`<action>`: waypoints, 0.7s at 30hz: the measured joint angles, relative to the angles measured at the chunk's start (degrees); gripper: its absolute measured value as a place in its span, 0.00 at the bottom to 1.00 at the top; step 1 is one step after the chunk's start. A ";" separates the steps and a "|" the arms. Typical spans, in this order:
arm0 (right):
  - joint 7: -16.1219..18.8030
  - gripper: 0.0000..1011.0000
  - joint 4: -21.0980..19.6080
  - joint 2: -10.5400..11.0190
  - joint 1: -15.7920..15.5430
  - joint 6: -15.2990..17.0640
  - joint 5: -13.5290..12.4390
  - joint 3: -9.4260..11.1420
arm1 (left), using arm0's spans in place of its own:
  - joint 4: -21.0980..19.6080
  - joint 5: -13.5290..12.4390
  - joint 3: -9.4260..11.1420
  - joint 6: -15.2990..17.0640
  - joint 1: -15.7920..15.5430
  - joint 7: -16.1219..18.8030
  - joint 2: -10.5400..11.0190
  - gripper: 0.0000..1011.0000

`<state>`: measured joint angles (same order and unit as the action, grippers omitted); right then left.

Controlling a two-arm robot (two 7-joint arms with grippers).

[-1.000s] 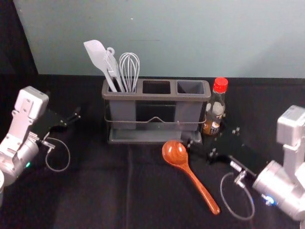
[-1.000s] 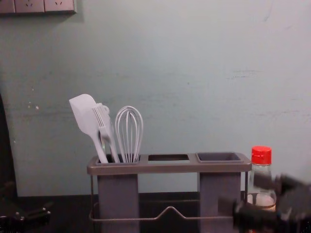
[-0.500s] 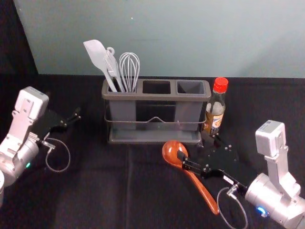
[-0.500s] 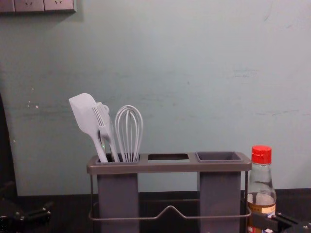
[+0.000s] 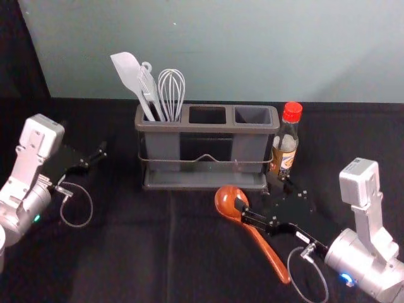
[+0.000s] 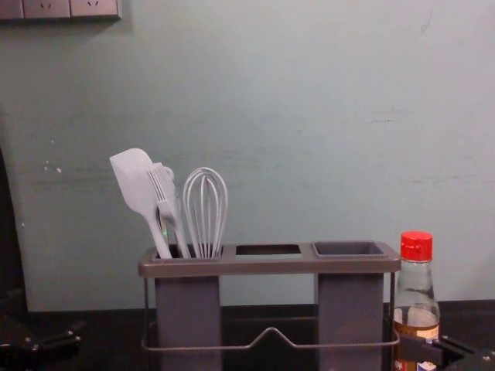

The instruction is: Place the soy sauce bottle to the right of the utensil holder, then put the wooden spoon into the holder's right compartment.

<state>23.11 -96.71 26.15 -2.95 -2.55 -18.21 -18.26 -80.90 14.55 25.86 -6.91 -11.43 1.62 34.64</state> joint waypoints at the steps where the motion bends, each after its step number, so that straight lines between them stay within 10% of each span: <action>1: 0.00 0.99 -0.01 0.01 -0.01 0.00 -0.01 0.00 | 0.00 0.00 0.00 0.00 0.00 0.00 0.00 0.99; 10: -0.35 0.99 -0.09 0.20 -0.10 0.61 0.80 -0.31 | 0.00 0.00 0.00 0.00 0.00 0.00 0.00 0.99; 21: -4.77 0.99 -5.74 0.98 -2.35 14.54 1.68 0.59 | 0.00 0.00 0.00 0.00 0.00 0.00 0.00 0.99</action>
<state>18.34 -102.44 27.14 -5.30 11.99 -16.52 -17.67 -80.90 14.55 25.86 -6.91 -11.43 1.62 34.65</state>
